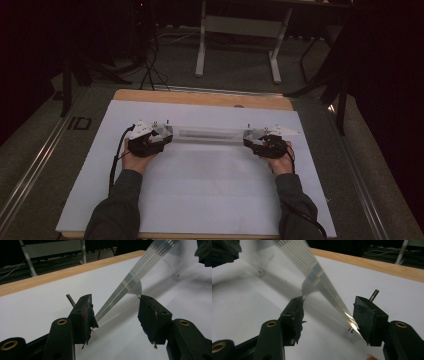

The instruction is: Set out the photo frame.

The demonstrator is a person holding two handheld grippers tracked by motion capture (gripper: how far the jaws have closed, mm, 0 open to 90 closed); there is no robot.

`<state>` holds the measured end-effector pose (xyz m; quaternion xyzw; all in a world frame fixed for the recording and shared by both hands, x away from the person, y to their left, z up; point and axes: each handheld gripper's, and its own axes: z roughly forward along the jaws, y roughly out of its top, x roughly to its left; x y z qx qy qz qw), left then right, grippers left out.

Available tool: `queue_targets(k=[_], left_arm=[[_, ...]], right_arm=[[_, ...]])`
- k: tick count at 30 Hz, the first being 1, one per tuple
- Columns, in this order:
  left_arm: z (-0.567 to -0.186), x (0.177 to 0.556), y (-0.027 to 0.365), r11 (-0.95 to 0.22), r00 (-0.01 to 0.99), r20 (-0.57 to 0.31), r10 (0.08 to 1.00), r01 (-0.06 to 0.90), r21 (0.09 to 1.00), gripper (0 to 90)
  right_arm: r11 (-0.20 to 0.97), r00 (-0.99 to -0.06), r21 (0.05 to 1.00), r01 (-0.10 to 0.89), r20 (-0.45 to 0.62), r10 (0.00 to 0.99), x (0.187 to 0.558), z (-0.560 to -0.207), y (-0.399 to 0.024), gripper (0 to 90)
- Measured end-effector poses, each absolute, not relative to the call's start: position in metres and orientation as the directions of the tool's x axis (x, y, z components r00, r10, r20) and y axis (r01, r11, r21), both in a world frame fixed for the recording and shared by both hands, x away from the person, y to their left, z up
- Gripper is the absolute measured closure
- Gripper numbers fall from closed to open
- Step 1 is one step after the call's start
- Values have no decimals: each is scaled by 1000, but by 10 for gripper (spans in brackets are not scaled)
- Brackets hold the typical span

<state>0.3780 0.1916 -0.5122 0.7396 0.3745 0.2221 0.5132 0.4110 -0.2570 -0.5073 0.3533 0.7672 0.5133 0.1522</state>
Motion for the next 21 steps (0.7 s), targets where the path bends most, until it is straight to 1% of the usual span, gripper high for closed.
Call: queue_targets(k=[3, 12, 21], left_arm=[[-512, 379, 192, -192, 621, -60, 781, 330, 924, 458], [-510, 382, 190, -180, 604, -62, 794, 331, 926, 459], [-511, 386, 186, -185, 590, -43, 806, 320, 929, 456]], right_arm=[[239, -703, 894, 379, 110, 703, 411, -507, -256, 427], [222, -691, 897, 381, 117, 713, 413, -506, -255, 430], [208, -676, 898, 386, 122, 726, 415, -505, -254, 436]])
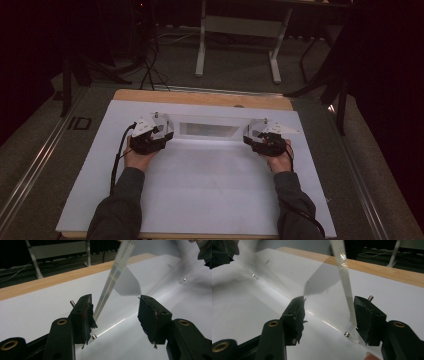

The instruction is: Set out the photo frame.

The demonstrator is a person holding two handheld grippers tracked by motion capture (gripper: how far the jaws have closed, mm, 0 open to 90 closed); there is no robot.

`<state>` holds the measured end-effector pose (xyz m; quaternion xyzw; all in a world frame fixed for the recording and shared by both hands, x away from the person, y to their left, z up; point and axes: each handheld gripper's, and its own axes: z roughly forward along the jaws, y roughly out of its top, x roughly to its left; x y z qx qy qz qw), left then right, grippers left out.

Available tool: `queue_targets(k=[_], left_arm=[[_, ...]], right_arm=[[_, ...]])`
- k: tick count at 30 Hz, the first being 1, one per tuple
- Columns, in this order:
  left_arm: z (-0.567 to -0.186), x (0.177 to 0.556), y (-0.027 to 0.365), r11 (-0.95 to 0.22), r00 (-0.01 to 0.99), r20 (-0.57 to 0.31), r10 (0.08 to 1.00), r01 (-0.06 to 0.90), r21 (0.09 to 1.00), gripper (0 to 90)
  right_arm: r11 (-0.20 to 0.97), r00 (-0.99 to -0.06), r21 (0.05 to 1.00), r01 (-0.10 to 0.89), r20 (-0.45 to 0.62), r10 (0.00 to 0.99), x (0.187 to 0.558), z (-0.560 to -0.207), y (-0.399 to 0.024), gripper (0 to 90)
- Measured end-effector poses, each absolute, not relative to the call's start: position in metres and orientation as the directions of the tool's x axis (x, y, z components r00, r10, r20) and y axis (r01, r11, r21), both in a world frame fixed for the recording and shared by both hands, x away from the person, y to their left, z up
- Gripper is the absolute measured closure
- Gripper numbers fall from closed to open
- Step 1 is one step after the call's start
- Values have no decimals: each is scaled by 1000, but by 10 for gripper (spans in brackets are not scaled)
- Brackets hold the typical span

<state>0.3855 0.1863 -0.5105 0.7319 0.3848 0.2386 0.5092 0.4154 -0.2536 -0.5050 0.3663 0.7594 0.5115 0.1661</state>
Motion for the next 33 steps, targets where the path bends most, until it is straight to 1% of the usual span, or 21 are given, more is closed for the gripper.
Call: queue_targets(k=[14, 15, 16, 22, 29, 33], left_arm=[[-508, 395, 182, -190, 575, -34, 817, 324, 927, 449], [-507, 395, 180, -213, 564, -4, 826, 317, 924, 449], [-507, 396, 178, -221, 560, 8, 829, 314, 923, 449], [-505, 401, 177, -231, 549, 19, 836, 320, 919, 450], [-503, 406, 174, -232, 530, 25, 848, 328, 916, 450], [-500, 409, 172, -259, 530, 44, 847, 338, 905, 451]], right_arm=[[259, -663, 896, 361, 52, 747, 421, -502, -248, 467], [267, -660, 894, 360, 42, 750, 421, -502, -247, 470], [290, -655, 888, 356, 17, 755, 422, -500, -245, 480], [329, -647, 877, 350, -27, 762, 426, -497, -241, 490], [339, -640, 869, 359, -35, 768, 433, -495, -238, 491], [340, -639, 867, 365, -32, 769, 435, -494, -238, 490]])
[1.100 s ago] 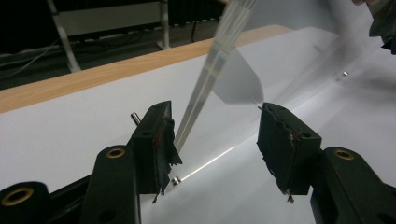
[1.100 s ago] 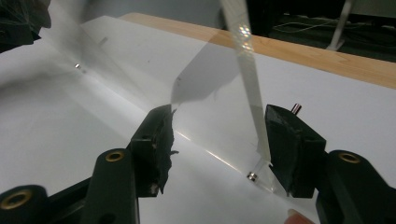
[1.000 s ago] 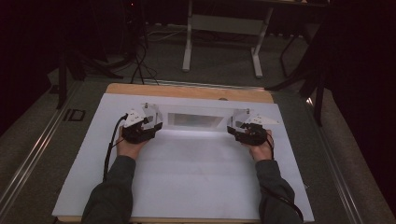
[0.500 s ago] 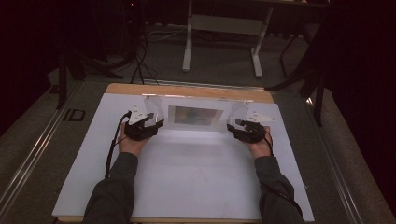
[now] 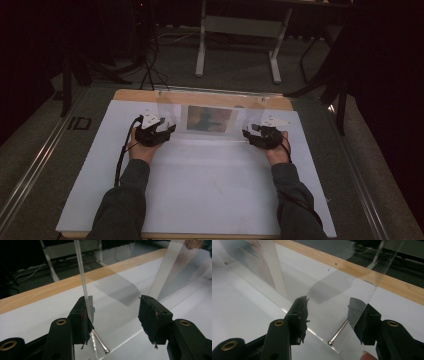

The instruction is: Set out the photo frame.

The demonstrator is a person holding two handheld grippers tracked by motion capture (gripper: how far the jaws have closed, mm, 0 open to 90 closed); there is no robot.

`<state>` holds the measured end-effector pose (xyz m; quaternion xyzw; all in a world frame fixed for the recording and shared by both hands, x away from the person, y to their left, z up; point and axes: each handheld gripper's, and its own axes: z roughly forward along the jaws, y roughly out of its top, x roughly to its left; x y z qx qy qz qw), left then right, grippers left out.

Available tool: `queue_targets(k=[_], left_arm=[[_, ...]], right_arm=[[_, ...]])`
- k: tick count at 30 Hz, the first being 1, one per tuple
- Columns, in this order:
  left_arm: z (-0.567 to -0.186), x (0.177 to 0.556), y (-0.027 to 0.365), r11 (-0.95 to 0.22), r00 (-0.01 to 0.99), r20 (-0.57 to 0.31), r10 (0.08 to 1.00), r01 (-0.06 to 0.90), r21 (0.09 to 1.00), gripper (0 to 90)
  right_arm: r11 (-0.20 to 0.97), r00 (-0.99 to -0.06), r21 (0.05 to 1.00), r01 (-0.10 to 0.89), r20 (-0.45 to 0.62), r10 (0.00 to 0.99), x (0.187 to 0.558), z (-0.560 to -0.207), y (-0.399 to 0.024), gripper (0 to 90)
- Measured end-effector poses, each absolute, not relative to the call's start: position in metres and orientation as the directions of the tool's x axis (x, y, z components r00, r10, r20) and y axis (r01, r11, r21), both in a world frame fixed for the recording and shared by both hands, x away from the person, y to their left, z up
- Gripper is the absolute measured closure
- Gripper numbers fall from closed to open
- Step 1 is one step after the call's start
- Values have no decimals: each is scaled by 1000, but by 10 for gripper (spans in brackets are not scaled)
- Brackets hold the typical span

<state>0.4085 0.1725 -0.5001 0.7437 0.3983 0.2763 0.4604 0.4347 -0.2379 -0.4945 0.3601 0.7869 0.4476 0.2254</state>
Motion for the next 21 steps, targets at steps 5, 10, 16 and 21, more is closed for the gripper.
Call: queue_targets(k=[5, 10, 16, 21], left_arm=[[-498, 408, 172, -267, 529, 48, 848, 347, 899, 454], [-495, 405, 172, -277, 534, 49, 844, 355, 893, 463], [-493, 401, 173, -268, 542, 28, 840, 370, 889, 471], [-494, 393, 173, -249, 542, -5, 840, 393, 885, 473]], right_arm=[[341, -636, 863, 373, -30, 771, 435, -493, -237, 487], [337, -635, 864, 375, -25, 772, 433, -493, -238, 484], [321, -639, 866, 384, -2, 769, 429, -492, -240, 482], [298, -644, 867, 400, 34, 765, 424, -490, -243, 483]])
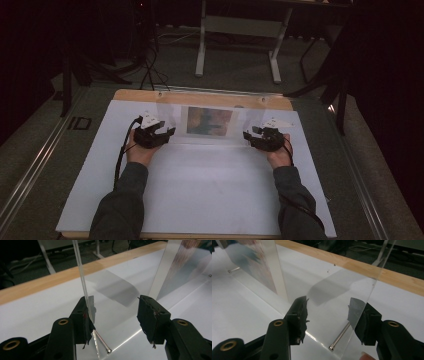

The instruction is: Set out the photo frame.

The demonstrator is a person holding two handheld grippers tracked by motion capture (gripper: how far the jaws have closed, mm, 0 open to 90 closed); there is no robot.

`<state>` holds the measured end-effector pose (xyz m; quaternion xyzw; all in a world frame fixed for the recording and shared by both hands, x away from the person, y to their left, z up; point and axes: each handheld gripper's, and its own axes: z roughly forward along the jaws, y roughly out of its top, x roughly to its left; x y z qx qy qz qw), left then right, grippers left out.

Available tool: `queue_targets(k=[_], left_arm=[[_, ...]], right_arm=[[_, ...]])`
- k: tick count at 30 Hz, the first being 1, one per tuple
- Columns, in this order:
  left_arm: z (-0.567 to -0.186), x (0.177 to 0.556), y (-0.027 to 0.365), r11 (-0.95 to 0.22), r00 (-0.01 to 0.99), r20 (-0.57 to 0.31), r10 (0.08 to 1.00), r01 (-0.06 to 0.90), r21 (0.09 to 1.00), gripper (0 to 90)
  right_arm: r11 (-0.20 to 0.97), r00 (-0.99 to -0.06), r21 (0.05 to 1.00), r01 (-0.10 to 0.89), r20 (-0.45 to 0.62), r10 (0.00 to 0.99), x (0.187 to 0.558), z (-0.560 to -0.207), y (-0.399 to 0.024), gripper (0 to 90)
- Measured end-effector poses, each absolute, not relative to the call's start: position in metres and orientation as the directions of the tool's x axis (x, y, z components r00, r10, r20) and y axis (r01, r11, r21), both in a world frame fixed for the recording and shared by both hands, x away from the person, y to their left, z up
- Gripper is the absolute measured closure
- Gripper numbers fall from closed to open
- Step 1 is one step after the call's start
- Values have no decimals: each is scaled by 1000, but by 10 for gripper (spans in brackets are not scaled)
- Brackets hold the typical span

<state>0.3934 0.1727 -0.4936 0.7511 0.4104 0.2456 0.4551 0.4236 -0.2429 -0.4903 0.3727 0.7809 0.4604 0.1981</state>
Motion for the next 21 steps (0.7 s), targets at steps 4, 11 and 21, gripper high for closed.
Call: queue_targets(k=[4, 11, 21], left_arm=[[-493, 388, 172, -250, 549, -11, 836, 398, 883, 482], [-491, 380, 172, -250, 555, -19, 832, 405, 880, 483], [-490, 368, 173, -249, 554, -30, 832, 422, 872, 484]], right_arm=[[298, -649, 859, 416, 50, 759, 419, -490, -246, 484], [296, -646, 856, 423, 56, 761, 409, -488, -247, 484], [298, -646, 849, 437, 66, 760, 397, -487, -246, 484]])
